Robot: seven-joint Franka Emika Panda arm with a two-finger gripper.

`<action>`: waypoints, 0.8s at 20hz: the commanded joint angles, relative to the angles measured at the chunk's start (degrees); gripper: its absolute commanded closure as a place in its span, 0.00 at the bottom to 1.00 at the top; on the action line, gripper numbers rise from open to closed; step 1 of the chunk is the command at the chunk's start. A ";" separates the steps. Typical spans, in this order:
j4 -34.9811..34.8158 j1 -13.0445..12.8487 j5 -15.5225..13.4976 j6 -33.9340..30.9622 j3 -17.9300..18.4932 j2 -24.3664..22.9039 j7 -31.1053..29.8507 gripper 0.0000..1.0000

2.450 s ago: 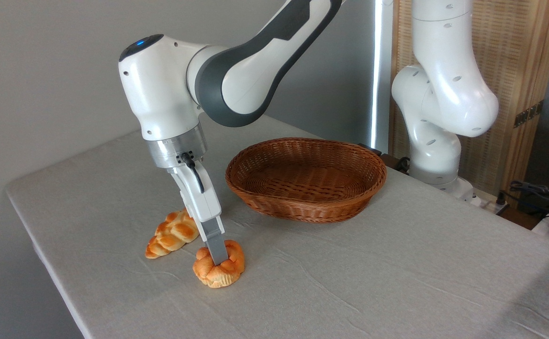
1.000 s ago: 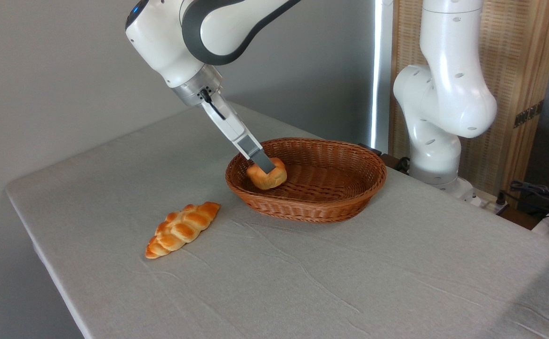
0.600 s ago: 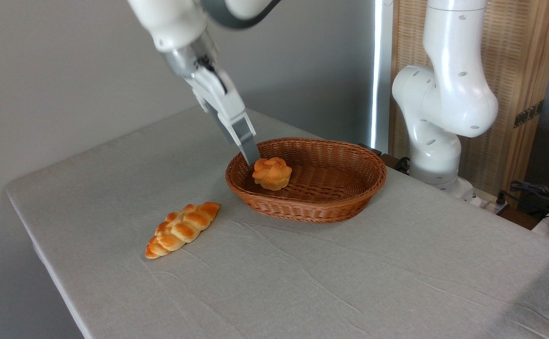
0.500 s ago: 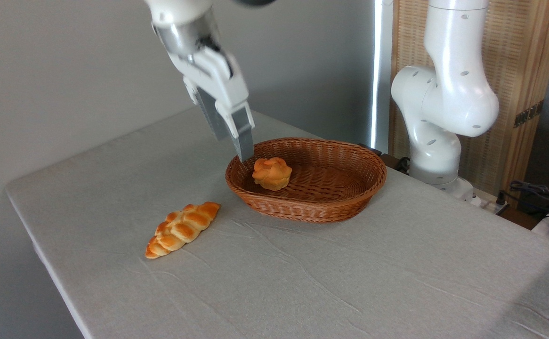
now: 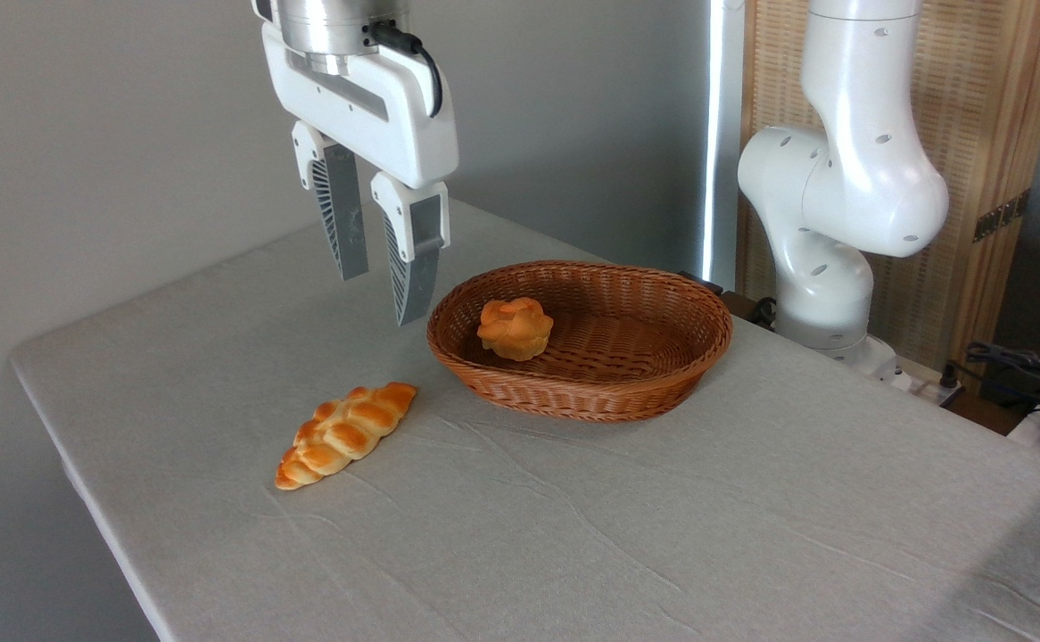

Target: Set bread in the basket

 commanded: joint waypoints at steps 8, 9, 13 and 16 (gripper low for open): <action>5.18 -0.08 2.65 -4.41 0.08 2.66 -0.02 0.00; 5.18 -0.08 3.27 -5.20 -0.10 2.66 0.06 0.00; 5.18 -0.17 3.54 -5.73 -0.19 2.66 -0.02 0.00; 5.18 -0.08 3.54 -6.69 -0.10 2.66 0.15 0.00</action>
